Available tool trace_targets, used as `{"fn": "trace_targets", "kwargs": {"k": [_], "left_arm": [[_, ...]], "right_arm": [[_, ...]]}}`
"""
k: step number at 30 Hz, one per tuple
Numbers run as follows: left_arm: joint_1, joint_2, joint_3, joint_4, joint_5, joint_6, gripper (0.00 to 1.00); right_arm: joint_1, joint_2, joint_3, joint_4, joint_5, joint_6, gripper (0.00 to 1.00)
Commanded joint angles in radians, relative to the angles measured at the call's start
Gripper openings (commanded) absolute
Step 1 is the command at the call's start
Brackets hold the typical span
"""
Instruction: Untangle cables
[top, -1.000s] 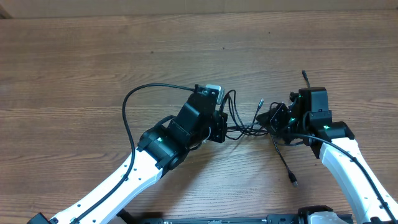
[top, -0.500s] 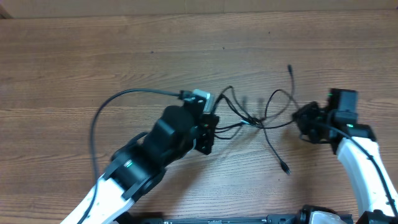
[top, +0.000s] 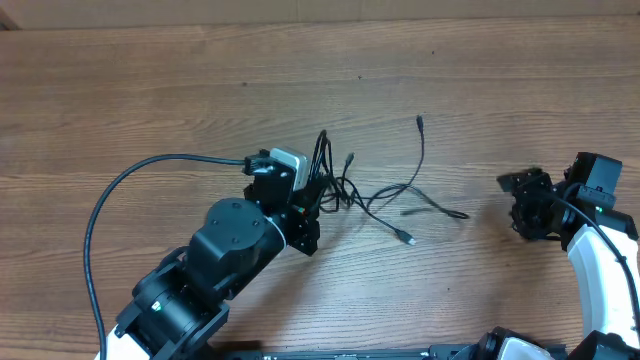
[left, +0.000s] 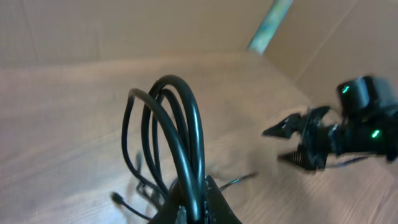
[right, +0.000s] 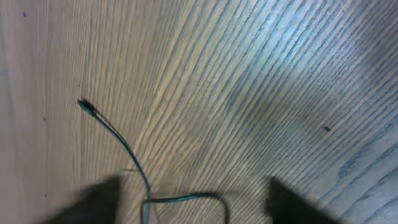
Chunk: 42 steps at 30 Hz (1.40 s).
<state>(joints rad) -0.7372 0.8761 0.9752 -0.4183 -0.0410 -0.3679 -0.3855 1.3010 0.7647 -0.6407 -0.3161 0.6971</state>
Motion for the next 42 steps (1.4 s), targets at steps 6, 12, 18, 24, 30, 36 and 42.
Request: {"fn": "trace_targets", "kwargs": {"k": [6,12,18,24,30,36,42], "left_arm": [[0.005,-0.043,0.017,0.219,-0.045,0.158,0.04],[0.005,-0.094,0.018,0.259,-0.521,0.233,0.04],[0.005,-0.135,0.018,0.412,-1.014,0.518,0.04],[0.005,-0.138,0.018,0.523,-1.153,0.943,0.04],[0.002,-0.101,0.018,0.252,-1.082,0.764,0.04],[0.002,0.077,0.017,-0.088,-0.682,0.375,0.04],[0.002,0.343,0.017,-0.054,-0.364,0.247,0.04]], "right_arm": [[-0.003,0.004,0.013,-0.022,-0.007,-0.098,1.0],[-0.003,0.004,0.013,-0.045,-0.007,-0.157,1.0],[-0.003,0.004,0.013,-0.057,-0.008,-0.175,1.0],[-0.003,0.004,0.013,-0.061,-0.011,-0.175,1.0],[-0.003,0.004,0.013,-0.061,-0.026,-0.175,1.0],[-0.002,0.004,0.013,-0.062,-0.026,-0.175,1.0],[-0.002,0.004,0.013,-0.062,-0.026,-0.175,1.0]]}}
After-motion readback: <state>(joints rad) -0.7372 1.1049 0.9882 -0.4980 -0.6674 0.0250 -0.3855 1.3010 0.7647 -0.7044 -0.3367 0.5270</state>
